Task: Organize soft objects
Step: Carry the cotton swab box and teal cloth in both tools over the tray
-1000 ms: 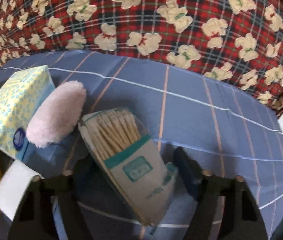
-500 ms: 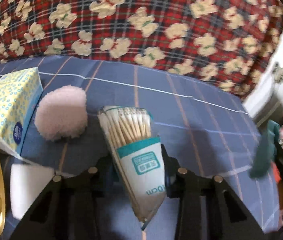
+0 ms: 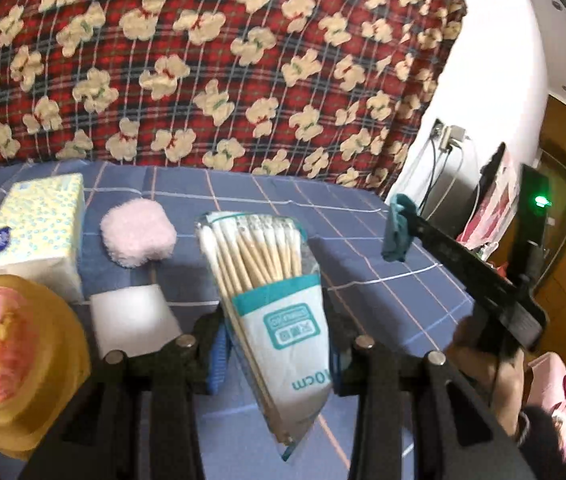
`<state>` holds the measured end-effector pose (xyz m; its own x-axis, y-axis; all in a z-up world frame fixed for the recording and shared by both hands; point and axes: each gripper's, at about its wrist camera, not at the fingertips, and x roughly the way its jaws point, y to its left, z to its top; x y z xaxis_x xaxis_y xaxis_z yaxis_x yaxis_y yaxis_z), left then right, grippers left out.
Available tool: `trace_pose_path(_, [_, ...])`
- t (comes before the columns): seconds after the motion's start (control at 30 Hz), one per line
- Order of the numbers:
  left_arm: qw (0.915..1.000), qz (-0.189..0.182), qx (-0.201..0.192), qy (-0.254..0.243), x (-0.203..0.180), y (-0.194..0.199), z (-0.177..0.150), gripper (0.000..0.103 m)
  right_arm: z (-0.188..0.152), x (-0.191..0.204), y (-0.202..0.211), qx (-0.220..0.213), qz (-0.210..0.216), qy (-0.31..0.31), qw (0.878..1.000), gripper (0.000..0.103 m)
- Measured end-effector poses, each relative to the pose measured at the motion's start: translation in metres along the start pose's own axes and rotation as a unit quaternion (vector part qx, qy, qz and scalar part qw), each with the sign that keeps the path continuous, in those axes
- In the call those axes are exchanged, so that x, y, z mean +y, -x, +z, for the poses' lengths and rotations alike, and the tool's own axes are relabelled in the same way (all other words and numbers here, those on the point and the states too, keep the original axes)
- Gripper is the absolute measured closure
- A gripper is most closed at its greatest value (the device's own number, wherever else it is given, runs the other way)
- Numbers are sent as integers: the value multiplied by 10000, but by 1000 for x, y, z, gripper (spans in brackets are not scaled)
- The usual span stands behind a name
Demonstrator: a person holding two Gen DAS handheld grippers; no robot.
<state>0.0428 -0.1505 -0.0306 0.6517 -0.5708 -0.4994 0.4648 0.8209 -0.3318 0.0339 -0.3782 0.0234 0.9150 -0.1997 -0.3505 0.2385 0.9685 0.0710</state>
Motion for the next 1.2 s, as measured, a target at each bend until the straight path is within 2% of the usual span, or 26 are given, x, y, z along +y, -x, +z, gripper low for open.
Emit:
trace_pose_path(0.1, [9997, 34, -154, -194, -1, 15, -1, 66, -2, 1, 0, 7, -127, 59, 9999, 93])
trace_pose_path(0.33, [9972, 435, -271, -539, 4, 40, -8, 66, -6, 10, 6, -48, -300, 159, 9994, 93])
trace_pose_path(0.53, [9926, 775, -516, -773, 16, 66, -10, 66, -12, 34, 19, -95, -306, 374, 9988, 93])
trace_pose_path(0.83, [9898, 967, -698, -777, 41, 89, -9, 66, -24, 82, 59, -353, 199, 193, 9990, 93])
trace_pose_path(1.2, [9842, 1365, -903, -678, 81, 123, -7, 66, -29, 163, 75, -415, 975, 354, 9937, 93])
